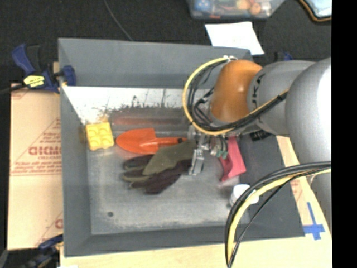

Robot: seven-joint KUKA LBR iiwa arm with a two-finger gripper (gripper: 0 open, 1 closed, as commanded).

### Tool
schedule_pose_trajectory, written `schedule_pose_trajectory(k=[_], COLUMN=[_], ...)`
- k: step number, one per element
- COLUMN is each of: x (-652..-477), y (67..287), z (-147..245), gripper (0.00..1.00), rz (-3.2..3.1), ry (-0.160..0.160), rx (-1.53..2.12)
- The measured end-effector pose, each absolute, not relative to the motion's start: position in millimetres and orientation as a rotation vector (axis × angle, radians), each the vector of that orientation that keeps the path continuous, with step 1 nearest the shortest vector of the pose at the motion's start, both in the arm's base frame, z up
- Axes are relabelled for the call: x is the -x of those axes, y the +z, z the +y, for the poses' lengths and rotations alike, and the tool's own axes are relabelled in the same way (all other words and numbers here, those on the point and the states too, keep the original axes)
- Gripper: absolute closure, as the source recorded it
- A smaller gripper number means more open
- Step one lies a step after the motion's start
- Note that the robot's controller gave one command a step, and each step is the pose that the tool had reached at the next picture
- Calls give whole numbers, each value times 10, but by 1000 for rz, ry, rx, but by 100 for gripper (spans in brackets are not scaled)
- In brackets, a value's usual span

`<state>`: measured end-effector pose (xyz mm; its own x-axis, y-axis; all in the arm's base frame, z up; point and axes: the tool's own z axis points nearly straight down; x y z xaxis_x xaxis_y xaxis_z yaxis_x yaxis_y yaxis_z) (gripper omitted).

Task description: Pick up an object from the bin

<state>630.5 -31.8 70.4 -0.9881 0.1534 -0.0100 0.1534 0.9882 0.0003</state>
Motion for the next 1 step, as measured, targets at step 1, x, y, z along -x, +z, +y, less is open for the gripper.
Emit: schedule_pose_trajectory(k=[1], x=[-6312], y=[1615], z=[-281], gripper=[0], rz=[3118], ry=[-10], rx=[-147])
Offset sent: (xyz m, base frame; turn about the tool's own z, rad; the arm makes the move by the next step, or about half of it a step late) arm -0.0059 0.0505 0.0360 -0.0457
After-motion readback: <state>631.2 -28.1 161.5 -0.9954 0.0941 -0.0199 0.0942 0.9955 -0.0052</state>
